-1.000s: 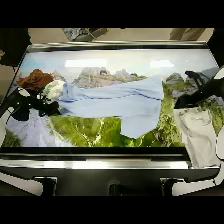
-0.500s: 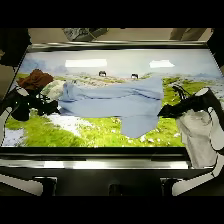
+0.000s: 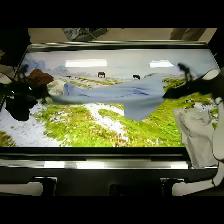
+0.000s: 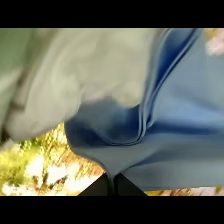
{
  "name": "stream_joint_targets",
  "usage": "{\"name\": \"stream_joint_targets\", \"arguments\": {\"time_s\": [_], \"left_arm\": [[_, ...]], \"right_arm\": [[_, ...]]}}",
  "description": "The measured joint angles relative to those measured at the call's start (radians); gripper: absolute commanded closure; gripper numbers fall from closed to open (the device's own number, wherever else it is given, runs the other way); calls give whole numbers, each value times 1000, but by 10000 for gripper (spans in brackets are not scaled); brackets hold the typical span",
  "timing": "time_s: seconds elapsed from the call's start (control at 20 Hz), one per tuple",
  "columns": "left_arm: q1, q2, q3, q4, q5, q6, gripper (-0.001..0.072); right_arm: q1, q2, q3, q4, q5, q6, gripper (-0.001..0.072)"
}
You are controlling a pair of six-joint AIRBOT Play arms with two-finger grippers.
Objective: Fold the shirts.
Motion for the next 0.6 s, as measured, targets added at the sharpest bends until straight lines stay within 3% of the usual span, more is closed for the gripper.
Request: {"name": "stream_joint_targets", "arguments": {"time_s": [0.35,0.6], "left_arm": [[-6,514,334,55,187,-62,675],[-6,718,374,90,179,-108,675]], "right_arm": [[1,578,290,-245,-218,-58,663],[1,820,320,-377,-211,-29,663]]}}
